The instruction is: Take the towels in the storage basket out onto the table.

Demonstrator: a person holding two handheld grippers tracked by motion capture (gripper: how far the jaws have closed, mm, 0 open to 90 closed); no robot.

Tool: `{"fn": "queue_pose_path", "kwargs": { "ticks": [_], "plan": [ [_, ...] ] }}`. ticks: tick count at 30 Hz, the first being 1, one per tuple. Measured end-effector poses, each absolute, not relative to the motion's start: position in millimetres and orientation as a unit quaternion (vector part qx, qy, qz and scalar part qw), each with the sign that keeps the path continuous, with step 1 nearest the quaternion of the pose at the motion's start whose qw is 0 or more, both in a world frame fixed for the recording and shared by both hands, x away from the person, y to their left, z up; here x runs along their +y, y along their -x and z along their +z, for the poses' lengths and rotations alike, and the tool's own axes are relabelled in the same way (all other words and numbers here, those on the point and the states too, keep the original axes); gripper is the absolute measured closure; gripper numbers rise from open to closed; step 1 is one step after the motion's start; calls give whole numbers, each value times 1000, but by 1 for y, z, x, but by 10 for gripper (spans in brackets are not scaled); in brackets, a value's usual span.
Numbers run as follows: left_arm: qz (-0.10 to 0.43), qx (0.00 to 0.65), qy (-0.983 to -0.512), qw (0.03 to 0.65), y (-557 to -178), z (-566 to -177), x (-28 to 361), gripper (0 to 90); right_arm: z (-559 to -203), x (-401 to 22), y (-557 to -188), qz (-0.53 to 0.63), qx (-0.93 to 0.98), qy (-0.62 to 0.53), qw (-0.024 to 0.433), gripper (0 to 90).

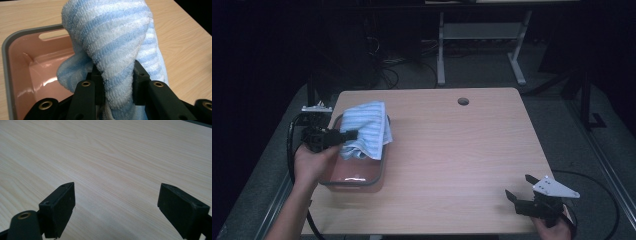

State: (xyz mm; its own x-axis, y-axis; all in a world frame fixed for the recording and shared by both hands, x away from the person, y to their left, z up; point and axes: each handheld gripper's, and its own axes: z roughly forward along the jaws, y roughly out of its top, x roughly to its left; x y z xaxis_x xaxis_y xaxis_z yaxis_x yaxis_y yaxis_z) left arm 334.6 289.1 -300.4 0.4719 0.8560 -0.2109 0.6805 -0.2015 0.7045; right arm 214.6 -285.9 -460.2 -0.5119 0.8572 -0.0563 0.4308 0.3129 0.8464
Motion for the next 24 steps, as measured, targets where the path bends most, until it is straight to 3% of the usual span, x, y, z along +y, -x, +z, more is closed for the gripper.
{"fn": "queue_pose_path", "kwargs": {
  "ticks": [24],
  "plan": [
    [87, 473, -783, 395, -342, -303, 260, 690, -461, -287, -215, 406, 766, -424, 262, 141]
  ]
}}
